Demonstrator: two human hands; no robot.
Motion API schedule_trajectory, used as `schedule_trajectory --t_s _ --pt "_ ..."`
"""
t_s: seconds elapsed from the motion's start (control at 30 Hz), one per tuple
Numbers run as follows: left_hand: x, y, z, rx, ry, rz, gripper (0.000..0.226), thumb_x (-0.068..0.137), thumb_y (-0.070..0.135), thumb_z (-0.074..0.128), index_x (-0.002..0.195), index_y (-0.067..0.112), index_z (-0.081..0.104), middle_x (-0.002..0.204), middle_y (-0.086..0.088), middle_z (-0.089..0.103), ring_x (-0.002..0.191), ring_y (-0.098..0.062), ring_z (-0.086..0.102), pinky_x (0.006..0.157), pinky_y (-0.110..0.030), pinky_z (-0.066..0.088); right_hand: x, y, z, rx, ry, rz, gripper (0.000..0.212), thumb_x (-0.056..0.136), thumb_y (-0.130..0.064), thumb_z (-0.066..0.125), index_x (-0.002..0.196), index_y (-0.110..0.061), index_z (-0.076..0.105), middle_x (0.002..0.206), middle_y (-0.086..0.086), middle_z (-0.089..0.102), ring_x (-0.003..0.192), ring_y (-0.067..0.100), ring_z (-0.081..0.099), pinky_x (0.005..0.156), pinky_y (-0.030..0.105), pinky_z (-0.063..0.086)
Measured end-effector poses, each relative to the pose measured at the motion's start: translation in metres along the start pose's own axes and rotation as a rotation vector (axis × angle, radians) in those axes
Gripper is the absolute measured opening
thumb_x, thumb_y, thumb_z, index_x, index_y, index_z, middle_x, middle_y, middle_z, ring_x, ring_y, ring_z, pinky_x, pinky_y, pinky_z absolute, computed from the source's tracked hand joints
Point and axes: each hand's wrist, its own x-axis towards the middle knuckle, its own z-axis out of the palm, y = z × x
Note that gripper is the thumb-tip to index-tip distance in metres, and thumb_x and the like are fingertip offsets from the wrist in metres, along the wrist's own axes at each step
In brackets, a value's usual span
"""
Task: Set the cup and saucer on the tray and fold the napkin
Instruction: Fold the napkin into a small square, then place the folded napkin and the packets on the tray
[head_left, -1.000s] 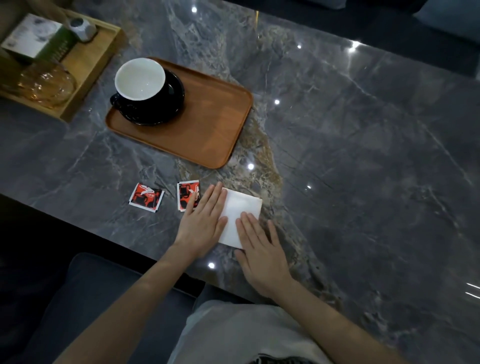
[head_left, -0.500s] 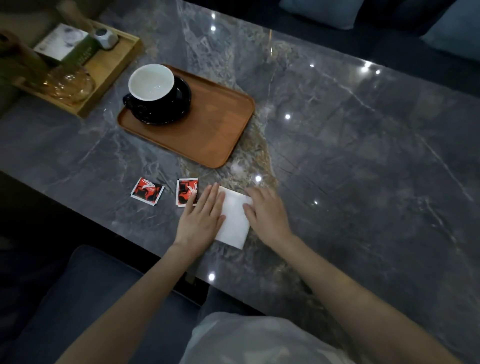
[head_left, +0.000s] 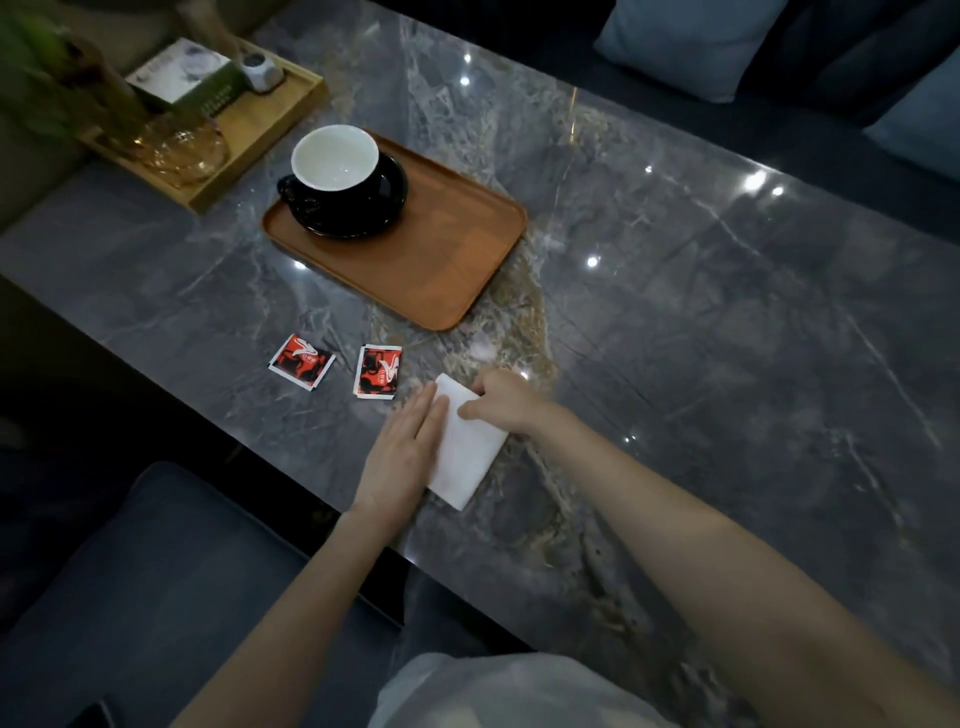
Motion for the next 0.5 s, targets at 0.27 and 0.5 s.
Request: schedule_trajectory --t_s 0.27,0.5 --pt "0.001 0.020 -0.036 -0.841 0.349 -0.654 0.043 0.079 0.024 0.068 0.120 0.015 0.060 0.118 0.001 0.064 0.110 -0.014 0.058 0.098 -0.030 0.043 -0.023 0.009 -0.007 0.457 -0.123 0.087 0.020 0.082 -0.023 0.063 0.068 -0.017 0.050 0.076 0.002 0.052 0.069 0.016 0.050 0.056 0.026 0.035" --pt "0.021 0.015 -0.067 -1.648 -0.039 -0.814 0.079 0.059 0.029 0.081 0.130 0.012 0.049 0.122 -0.011 0.063 0.107 -0.030 0.062 0.086 -0.042 0.053 -0.044 -0.001 -0.044 0.926 -0.095 0.029 0.020 0.088 -0.012 0.058 0.106 -0.005 0.059 0.103 0.010 0.064 0.097 0.024 0.059 0.087 0.037 0.046"
